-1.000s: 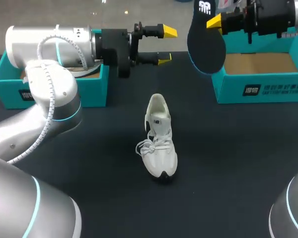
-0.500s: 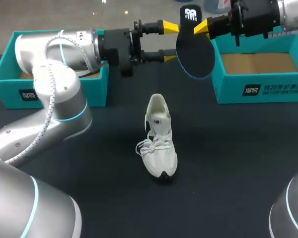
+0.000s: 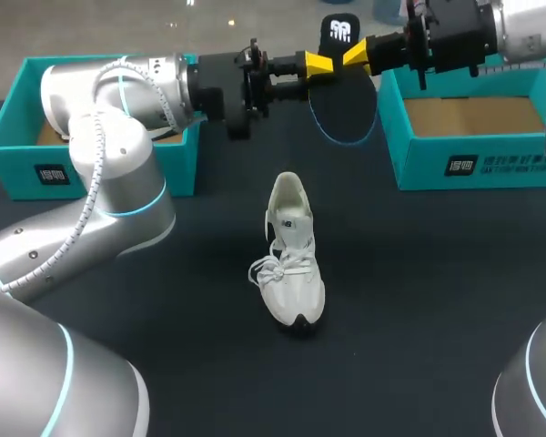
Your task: Take the shoe out of the shoebox, open the shoe tongue, remove and reinsert the insole, then place the shoe into the shoebox
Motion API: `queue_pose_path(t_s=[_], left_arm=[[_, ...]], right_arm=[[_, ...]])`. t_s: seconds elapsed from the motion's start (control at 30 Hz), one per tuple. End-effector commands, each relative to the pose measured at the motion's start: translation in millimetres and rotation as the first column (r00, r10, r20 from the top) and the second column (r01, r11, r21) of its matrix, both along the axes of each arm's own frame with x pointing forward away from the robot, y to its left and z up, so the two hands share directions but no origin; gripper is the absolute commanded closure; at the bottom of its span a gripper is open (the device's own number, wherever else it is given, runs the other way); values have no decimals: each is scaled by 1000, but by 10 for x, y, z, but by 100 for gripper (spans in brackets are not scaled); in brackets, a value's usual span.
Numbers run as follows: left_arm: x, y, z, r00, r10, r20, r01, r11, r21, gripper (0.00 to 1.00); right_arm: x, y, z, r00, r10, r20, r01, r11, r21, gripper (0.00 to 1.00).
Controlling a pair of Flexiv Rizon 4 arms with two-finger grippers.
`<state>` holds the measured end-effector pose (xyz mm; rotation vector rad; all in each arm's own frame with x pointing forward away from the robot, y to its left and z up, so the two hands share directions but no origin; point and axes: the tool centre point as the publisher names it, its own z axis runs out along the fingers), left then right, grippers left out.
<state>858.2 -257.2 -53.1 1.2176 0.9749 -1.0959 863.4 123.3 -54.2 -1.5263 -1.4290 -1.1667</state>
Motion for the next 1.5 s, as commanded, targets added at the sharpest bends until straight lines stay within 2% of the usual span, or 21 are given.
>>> queue_pose_path(t_s=[0.03, 0.27, 0.37, 0.4, 0.6, 0.63, 0.67, 0.87, 1.0, 1.23, 1.43, 1.5], left_arm=[[15, -58, 1, 1000, -1, 6, 2, 1000, -3, 77], [3, -95, -7, 1000, -7, 8, 7, 1000, -7, 84], [-3, -103, -21, 1000, -7, 5, 7, 1000, -9, 92], [-1, -107, -26, 1000, -8, 3, 8, 1000, -10, 100], [-7, -121, -36, 1000, -9, 2, 9, 1000, -9, 100], [-7, -123, -40, 1000, -11, 0, 11, 1000, -9, 100], [-7, -123, -44, 1000, -11, -1, 11, 1000, -9, 100], [-7, -102, -60, 1000, -15, -6, 14, 1000, -8, 100], [12, -77, -77, 1000, -11, -13, 11, 1000, -2, 100], [33, -7, -106, 999, 12, -33, -12, 1000, 17, 100], [36, 7, -111, 999, 14, -35, -14, 1000, 21, 100], [36, 7, -111, 999, 14, -35, -14, 1000, 21, 100]], right_arm=[[-5, 38, -3, 1000, -3, -1, 3, 1000, 0, 100], [-10, 66, -1, 1000, -9, 2, 9, 1000, 11, 100], [-12, 72, 1, 1000, -14, 8, 14, 1000, 15, 100], [-11, 73, 1, 1000, -14, 8, 14, 1000, 16, 100], [-18, 60, 19, 999, -31, 24, 31, 999, 33, 100], [-16, 51, 29, 999, -42, 34, 41, 998, 38, 62], [-6, 39, 45, 998, -53, 46, 50, 997, 52, 0], [-36, -84, 102, 992, -85, 94, 76, 993, 91, 0], [-86, -194, 117, 991, -85, 100, 73, 991, 112, 0], [-194, -401, 160, 987, -24, 158, -5, 984, 180, 0], [-263, -618, 261, 978, -1, 211, -36, 985, 170, 0], [-263, -618, 261, 978, -1, 211, -36, 985, 170, 0]])
